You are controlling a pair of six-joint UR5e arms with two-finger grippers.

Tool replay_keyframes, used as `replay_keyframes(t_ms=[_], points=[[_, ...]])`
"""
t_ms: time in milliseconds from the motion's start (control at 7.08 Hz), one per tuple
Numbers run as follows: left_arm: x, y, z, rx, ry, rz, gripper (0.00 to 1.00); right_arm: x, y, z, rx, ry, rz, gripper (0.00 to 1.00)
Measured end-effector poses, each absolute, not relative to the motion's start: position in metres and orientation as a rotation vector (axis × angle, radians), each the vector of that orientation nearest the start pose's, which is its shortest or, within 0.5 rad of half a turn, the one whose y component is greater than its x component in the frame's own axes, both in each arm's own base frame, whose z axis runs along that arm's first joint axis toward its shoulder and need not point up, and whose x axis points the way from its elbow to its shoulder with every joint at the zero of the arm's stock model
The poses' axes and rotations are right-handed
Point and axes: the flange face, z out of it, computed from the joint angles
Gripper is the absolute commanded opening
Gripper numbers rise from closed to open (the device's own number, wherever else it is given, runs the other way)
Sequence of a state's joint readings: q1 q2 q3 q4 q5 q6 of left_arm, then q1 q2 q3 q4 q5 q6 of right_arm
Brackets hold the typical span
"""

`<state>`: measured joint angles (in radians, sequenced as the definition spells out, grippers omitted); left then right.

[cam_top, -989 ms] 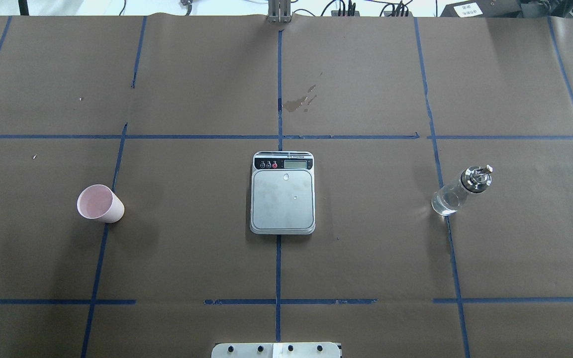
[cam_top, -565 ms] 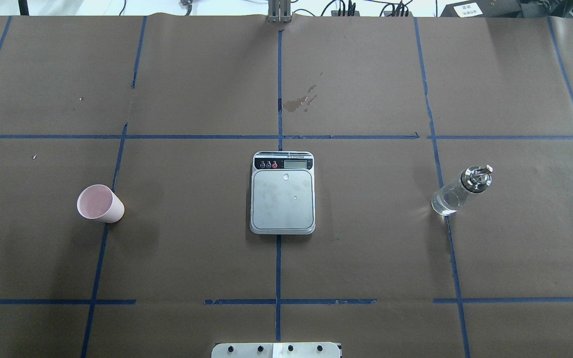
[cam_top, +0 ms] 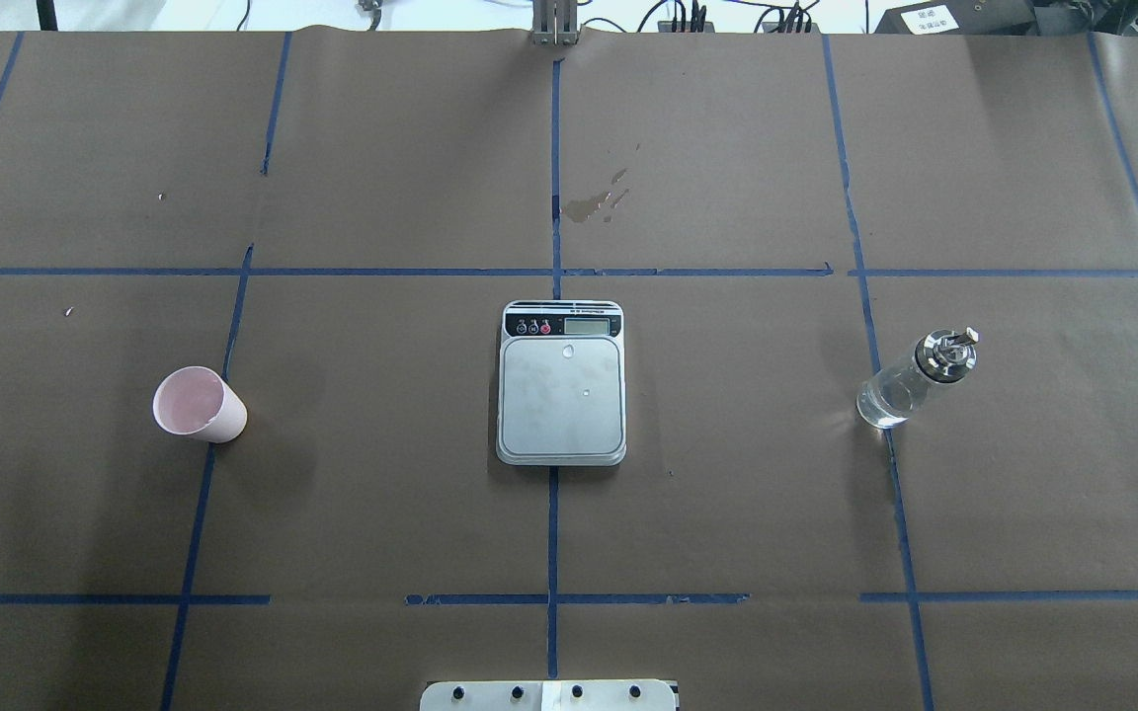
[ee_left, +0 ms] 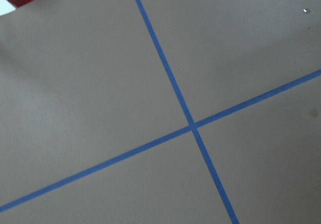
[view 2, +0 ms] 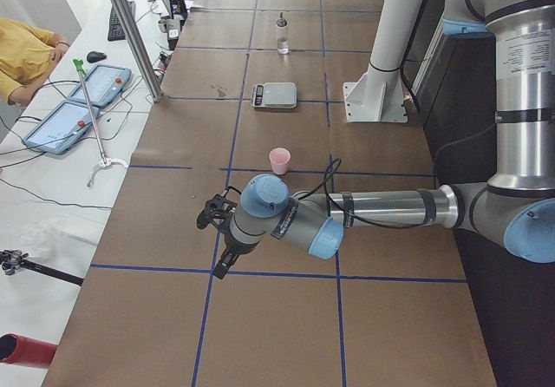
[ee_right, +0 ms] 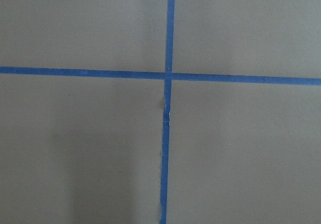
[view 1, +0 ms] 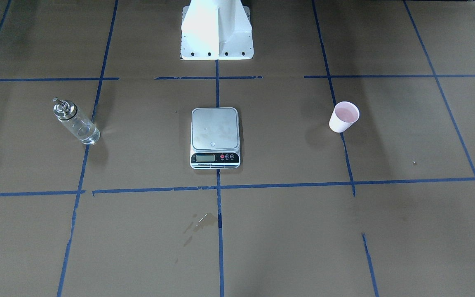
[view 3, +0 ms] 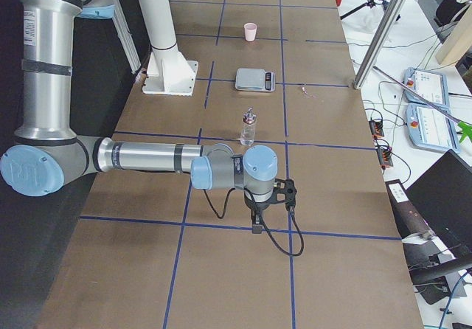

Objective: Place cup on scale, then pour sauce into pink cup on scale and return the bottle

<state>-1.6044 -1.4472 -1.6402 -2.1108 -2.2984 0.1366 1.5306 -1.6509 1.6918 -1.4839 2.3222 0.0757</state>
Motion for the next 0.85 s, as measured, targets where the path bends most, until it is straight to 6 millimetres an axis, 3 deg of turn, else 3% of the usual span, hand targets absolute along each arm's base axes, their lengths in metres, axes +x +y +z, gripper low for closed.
replay_keyframes(t_ms=[424,848], points=[[-0.082,-0.503,0.581,0.773,0.652,0.343,1.00,0.044,-0.506,0.577,0.174,-0.755,-0.041,1.00],[-0.069,-0.510,0.564,0.815,0.781,0.323,1.00,0.041,-0.512,0.565,0.182,-0.800,-0.016,1.00]])
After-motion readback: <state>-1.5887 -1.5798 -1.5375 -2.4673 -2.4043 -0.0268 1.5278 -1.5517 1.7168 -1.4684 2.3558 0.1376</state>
